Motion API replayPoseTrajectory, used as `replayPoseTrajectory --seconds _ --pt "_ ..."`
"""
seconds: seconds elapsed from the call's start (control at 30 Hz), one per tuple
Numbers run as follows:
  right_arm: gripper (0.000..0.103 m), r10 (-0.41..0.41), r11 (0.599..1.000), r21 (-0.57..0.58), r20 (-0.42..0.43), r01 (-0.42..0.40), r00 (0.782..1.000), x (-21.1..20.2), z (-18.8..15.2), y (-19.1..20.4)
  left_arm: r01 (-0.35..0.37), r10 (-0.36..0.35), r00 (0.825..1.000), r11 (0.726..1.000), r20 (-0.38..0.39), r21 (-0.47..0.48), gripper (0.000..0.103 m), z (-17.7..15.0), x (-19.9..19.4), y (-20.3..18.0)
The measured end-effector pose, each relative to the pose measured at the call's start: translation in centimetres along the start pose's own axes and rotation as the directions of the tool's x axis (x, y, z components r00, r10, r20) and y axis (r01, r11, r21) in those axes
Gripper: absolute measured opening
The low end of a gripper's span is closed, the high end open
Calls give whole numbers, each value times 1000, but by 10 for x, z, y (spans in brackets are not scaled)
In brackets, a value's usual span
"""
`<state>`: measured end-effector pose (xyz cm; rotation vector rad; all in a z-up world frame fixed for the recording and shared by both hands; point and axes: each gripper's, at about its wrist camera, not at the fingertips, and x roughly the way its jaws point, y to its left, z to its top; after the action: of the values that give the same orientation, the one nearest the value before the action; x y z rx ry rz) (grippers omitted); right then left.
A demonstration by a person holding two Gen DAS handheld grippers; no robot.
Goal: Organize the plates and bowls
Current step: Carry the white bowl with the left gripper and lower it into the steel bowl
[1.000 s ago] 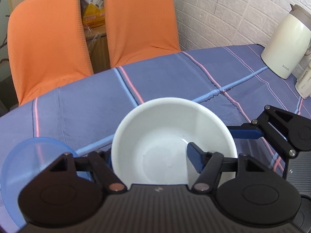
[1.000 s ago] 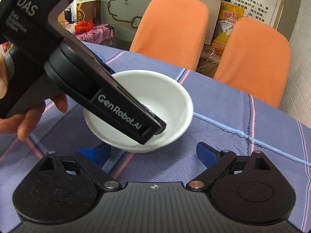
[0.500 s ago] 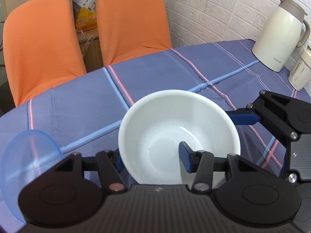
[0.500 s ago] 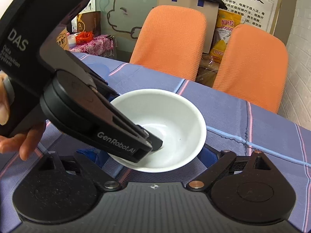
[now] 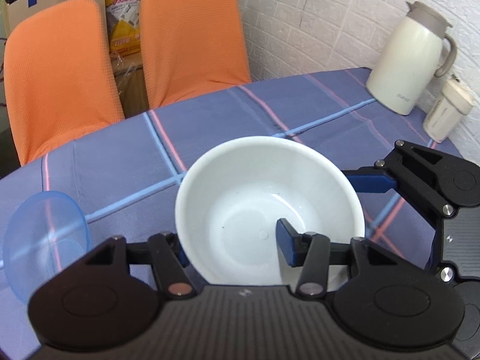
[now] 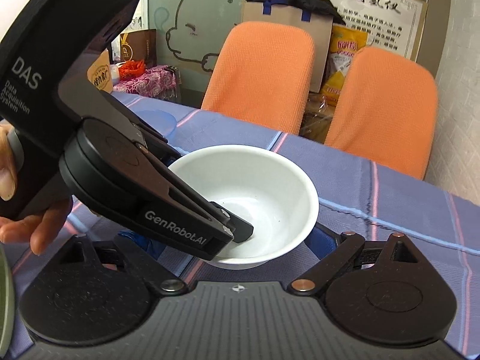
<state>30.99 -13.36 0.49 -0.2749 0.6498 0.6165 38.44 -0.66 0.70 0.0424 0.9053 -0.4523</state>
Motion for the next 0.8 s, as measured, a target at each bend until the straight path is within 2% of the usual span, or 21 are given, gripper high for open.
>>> replayPoseTrajectory --seconds 0.2,0.43,0.57,0.8 --pt "82 -44 999 -24 56 46 997 -71 -11 18 27 -28 998 999 48 21 50 -27 -59 -53" --pt "83 -78 997 4 50 78 996 -150 -57 47 77 -78 997 996 23 48 50 -84 -91 -115" --pt "83 -78 996 38 19 77 997 -169 -84 57 89 -89 996 994 -16 56 50 -114 -88 -131" --pt "82 -48 995 90 -22 49 999 -167 -115 67 45 -42 998 996 -48 74 51 -148 -80 -140"
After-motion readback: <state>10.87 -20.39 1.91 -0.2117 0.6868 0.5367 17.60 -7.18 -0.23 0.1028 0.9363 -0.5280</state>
